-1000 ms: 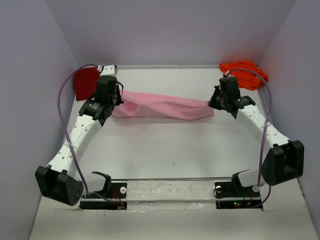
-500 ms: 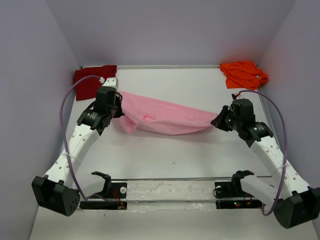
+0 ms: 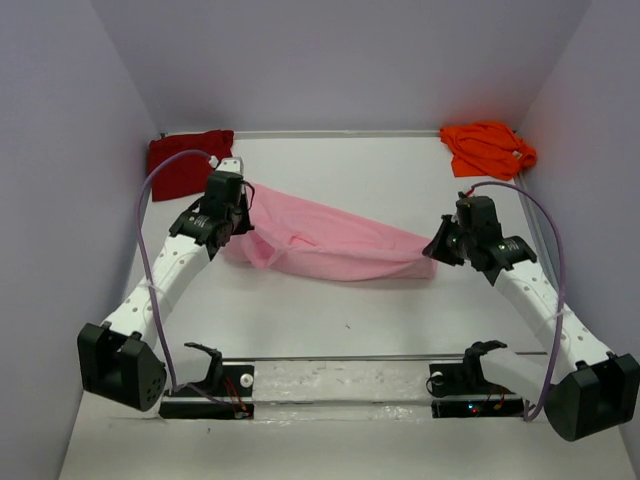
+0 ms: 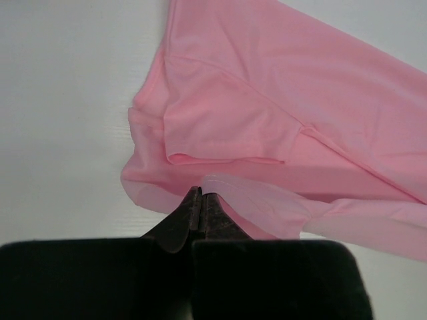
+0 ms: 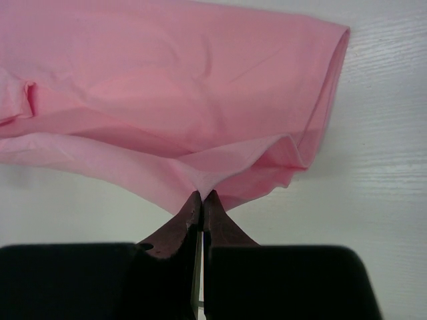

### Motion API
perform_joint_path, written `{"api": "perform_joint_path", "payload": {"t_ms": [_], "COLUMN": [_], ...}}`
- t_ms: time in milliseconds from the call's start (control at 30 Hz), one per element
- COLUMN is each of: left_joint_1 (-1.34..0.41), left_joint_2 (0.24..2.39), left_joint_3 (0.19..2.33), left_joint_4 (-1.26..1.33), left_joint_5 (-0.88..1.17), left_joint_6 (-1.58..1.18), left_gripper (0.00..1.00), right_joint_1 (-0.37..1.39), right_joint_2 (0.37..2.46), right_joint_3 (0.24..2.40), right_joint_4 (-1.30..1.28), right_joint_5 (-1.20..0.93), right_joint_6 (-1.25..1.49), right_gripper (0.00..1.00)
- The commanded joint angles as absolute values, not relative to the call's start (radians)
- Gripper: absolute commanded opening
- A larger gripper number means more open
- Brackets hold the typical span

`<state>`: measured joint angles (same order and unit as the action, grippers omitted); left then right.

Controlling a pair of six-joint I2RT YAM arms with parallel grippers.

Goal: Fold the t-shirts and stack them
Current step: Fold the tshirt

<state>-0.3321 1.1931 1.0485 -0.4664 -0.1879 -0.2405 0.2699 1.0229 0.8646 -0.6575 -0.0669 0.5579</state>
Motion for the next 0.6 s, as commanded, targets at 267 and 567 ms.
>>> {"api": "perform_joint_path", "payload": {"t_ms": [267, 567], "left_joint_1": [-0.316, -0.314], "left_joint_2": [1.426, 1.436], "left_joint_3": [1.200, 1.210], "left_joint_4": [-0.353, -0.353], "left_joint_5": [-0.253, -0.218], "left_joint_6": [-0.244, -0.225], "left_gripper": [0.00, 0.00], "right_joint_1": [0.279, 0.279], "right_joint_2": [1.129, 1.115], "right_joint_3": [0.948, 0.930], "right_joint_4": [-0.588, -0.563], "right_joint_5": [0.095, 0.011], "right_joint_6": [0.568, 0.569], "right_gripper": [0.00, 0.00]}}
